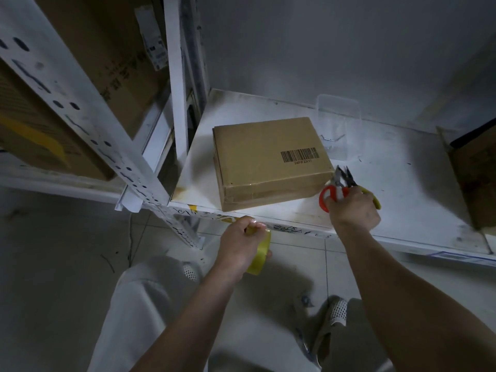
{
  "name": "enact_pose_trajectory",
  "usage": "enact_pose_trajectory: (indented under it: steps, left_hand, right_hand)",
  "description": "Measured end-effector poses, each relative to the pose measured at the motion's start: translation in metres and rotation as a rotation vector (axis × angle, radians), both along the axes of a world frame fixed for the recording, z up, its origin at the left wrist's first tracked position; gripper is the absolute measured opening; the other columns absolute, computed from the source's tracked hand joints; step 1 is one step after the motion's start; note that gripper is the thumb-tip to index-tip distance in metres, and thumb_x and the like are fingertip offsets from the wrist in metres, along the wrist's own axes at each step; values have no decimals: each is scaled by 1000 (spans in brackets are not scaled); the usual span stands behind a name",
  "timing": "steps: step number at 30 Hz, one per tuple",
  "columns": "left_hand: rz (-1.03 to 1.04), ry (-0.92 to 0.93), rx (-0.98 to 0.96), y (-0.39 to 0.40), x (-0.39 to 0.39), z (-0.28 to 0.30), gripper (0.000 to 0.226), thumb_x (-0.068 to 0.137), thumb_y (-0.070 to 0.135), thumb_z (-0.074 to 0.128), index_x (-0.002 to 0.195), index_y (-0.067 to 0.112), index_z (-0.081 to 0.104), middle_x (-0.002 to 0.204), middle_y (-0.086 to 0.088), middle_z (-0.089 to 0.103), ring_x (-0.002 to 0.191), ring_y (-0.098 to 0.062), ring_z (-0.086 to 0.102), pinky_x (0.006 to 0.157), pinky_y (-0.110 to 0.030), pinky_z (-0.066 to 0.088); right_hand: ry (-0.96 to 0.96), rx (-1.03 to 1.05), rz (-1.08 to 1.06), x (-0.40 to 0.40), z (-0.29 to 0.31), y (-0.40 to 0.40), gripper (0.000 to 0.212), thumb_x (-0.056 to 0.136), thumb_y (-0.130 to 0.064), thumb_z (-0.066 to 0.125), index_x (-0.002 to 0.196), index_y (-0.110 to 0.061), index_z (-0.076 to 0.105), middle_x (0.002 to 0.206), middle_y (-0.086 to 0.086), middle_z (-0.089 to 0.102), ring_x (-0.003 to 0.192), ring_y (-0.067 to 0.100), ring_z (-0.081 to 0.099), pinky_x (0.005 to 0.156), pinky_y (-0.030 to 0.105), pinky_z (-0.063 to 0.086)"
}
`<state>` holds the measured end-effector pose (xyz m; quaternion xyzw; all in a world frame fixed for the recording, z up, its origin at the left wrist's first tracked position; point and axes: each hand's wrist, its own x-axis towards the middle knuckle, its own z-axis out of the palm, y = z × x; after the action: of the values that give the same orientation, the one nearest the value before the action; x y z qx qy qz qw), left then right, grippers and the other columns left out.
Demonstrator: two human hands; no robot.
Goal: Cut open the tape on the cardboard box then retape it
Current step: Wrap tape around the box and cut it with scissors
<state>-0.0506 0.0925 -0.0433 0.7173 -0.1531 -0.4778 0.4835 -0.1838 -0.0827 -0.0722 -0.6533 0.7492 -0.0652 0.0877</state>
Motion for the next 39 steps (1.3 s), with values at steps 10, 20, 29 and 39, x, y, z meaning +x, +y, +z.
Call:
enact_pose_trajectory:
  steps: [10,20,29,39]
  left_hand:
    - [52,47,6,13,8,3,16,91,10,59,77,17,56,91,-8,58,50,-25,64,51,-22,47]
    - [183,20,27,32,25,7,16,91,13,57,79,24,58,89,-6,62,67,-36,68,53,-27,50]
    - [404,-89,-20,35,46,0,23,90,4,56,79,25,56,73,8,58,52,-16,64,38,-17,43]
    - [492,-175,-55,20,56,5,24,86,3,58,94,26,59,97,1,58,94,-23,56,85,-35,49]
  right_hand:
    - [-395,-400,-26,24,35,18,33,93,-31,50,115,-8,61,117,16,51,110,32,47,81,38,42]
    - [-145,-426,921,98,35,73,65,67,-57,70,121,-22,60,123,5,59,115,31,51,100,52,34]
    - [3,-401,729,118,36,80,81,44,-72,74,103,-18,59,106,9,54,101,31,49,98,54,33]
    - [-135,-392,847,101,36,70,65,60,-55,77,114,-25,62,120,2,58,111,28,49,98,48,33]
